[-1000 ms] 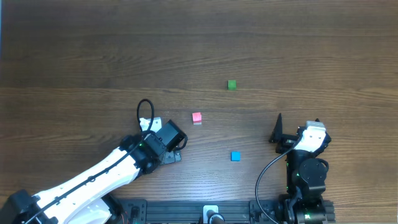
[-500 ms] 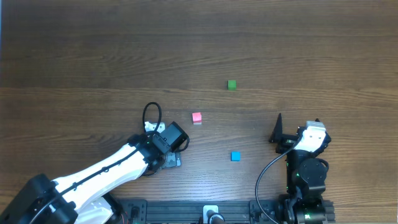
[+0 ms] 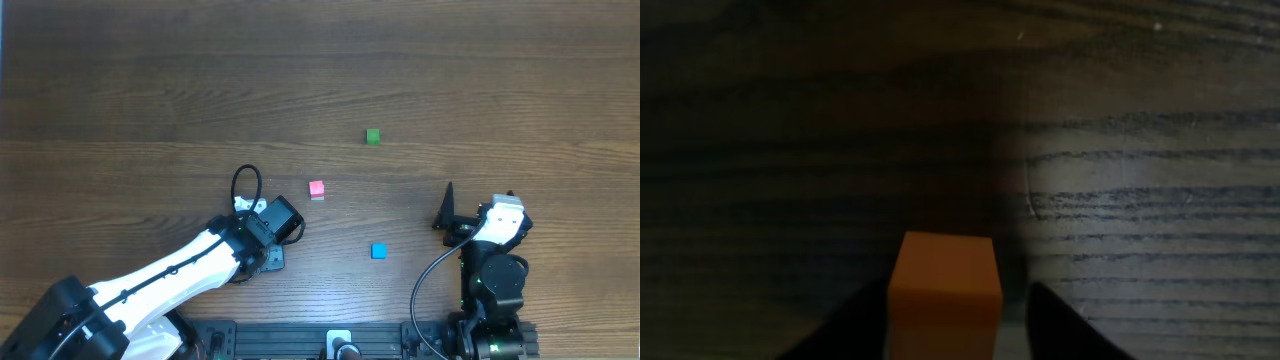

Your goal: Stack Cubes

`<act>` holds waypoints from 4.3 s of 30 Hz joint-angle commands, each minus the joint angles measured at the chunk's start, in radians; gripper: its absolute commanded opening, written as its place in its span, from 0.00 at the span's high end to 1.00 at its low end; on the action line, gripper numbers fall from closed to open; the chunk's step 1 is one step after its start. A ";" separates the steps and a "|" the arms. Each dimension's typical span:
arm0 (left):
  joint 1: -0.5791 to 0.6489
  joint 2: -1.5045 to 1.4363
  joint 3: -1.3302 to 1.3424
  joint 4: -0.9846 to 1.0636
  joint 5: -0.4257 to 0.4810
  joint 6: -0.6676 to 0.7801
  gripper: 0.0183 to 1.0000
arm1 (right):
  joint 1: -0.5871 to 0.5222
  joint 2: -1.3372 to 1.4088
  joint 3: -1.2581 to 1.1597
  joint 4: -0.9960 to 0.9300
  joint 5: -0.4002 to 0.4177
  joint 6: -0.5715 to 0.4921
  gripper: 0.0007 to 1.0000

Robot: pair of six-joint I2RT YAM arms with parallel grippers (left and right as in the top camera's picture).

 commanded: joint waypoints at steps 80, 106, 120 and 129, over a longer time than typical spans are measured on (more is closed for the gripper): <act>0.047 0.507 0.779 -0.208 0.051 0.038 0.88 | -0.005 -0.006 -0.008 0.002 0.009 -0.008 0.01; 0.055 0.461 0.779 -0.209 0.047 0.042 0.87 | -0.005 -0.006 -0.008 0.002 0.009 -0.008 0.01; 0.055 0.430 0.779 -0.225 0.046 0.049 0.87 | -0.005 -0.006 -0.008 0.002 0.009 -0.008 0.01; 0.044 0.420 0.779 -0.251 0.047 0.056 0.88 | -0.005 -0.006 -0.008 0.002 0.009 -0.008 0.01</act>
